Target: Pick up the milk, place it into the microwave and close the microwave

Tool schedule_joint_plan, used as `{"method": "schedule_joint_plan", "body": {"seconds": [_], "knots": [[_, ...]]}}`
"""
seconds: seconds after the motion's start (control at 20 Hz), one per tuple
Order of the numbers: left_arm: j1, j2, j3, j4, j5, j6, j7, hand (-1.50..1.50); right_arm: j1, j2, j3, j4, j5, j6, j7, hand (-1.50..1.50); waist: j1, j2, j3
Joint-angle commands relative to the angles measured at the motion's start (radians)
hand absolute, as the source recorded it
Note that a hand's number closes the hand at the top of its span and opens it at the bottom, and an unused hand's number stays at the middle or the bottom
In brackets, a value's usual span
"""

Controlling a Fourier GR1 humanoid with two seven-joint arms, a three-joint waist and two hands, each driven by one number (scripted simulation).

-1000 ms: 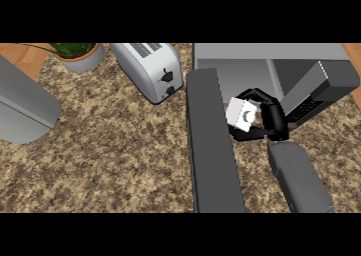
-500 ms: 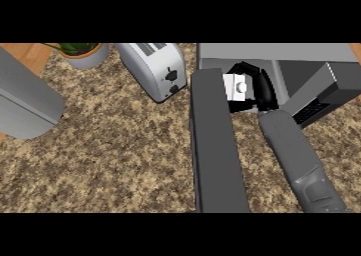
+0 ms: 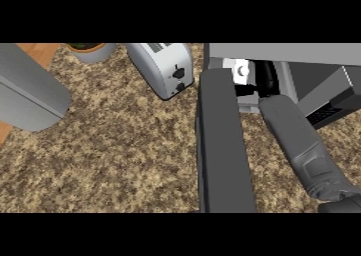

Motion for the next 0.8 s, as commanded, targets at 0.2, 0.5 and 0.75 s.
{"method": "schedule_joint_plan", "body": {"seconds": [0.2, 0.5, 0.75], "knots": [[-0.021, 0.02, -0.007, -0.003, -0.001, -0.014, 0.008, -1.5, -0.065, -0.093, -0.009, 0.083, 0.052, -0.186, -0.024, 1.5, 0.042, 0.02, 0.001], [-0.071, 0.019, -0.023, 0.044, -0.021, -0.002, 0.003, -1.5, -0.072, -0.118, 0.006, 0.135, 0.087, -0.238, -0.054, 1.5, 0.045, 0.029, 0.002], [-0.104, 0.033, -0.033, 0.069, -0.039, -0.004, 0.005, -1.5, -0.043, -0.114, 0.029, 0.198, 0.13, -0.368, -0.006, 1.5, 0.057, 0.041, 0.002]]}}
